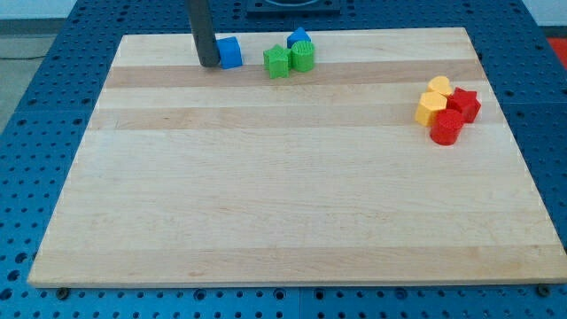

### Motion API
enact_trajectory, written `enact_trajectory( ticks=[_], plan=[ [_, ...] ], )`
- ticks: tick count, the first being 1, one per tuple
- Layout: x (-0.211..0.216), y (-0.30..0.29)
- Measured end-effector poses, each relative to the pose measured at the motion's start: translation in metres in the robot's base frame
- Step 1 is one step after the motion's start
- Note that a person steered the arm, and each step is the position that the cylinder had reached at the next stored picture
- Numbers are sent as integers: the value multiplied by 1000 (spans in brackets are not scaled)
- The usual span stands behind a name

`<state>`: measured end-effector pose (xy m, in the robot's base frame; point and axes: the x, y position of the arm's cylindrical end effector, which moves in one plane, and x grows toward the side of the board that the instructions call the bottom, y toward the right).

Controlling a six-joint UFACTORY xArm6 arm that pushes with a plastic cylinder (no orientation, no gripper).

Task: Move the blue cube to the top left side of the green star

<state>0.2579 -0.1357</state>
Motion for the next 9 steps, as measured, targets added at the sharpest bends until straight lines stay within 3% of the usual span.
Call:
enact_trajectory(
  ticks=[4, 9],
  plan=[
    [-24, 6],
    [-28, 79]
  ],
)
